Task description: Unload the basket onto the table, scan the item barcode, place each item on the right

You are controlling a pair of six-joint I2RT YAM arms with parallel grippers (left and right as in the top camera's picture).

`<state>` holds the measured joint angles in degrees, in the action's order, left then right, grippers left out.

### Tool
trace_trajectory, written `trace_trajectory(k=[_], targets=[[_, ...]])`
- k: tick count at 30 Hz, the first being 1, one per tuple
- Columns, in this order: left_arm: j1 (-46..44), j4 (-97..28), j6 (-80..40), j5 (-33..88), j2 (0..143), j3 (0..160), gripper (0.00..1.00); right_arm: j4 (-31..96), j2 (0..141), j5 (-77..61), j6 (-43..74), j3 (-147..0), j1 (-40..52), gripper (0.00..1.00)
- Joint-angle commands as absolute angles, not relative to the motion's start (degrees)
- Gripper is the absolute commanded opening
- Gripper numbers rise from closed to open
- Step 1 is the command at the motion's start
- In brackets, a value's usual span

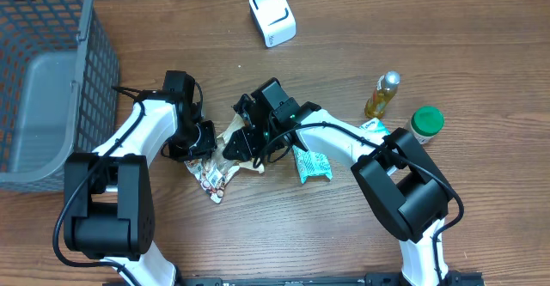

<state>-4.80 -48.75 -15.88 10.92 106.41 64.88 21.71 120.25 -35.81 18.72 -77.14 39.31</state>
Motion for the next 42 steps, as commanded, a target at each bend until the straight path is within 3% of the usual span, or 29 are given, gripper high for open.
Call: trace_trajectory(k=[1,9,13,18,28,31,33,35,38,42], targets=[[-5.3,-47.7,-15.2,8.2,111.4,62.4,0.04,21.3,120.8,-39.4,22.8,-77.1,40.2,0.45],[-5.3,-47.5,-15.2,8.2,111.4,62.4,0.04,21.3,121.0,-47.5,23.0,-77.1,40.5,0.43],[-5.3,-47.6,-15.2,8.2,111.4,62.4,0.04,21.1,121.6,-46.5,24.2,-77.1,40.6,0.22],[-5.1,-47.9,-15.2,8.1,110.2,63.6,0.04,20.7,121.6,-45.1,24.0,-77.1,40.6,0.04],[-2.1,-51.6,-15.4,-0.5,98.0,75.7,0.05,20.9,121.6,-45.1,22.3,-77.1,40.4,0.04],[-1.0,-51.2,-15.4,-4.7,95.0,77.5,0.10,20.9,121.6,-45.1,22.3,-77.1,40.4,0.04],[-0.3,-50.6,-15.4,-6.8,93.6,77.8,0.20,20.9,121.6,-45.0,22.3,-77.1,40.4,0.04],[0.6,-50.3,-15.4,-9.0,92.9,77.8,0.40,20.9,121.6,-45.0,22.3,-77.1,40.4,0.04],[1.5,-51.2,-15.4,-9.6,93.0,77.8,1.00,20.9,121.6,-45.0,22.3,-77.1,40.4,0.04],[1.6,-51.3,-15.4,-9.6,93.5,77.8,1.00,20.9,121.6,-45.0,22.3,-77.1,40.4,0.04]])
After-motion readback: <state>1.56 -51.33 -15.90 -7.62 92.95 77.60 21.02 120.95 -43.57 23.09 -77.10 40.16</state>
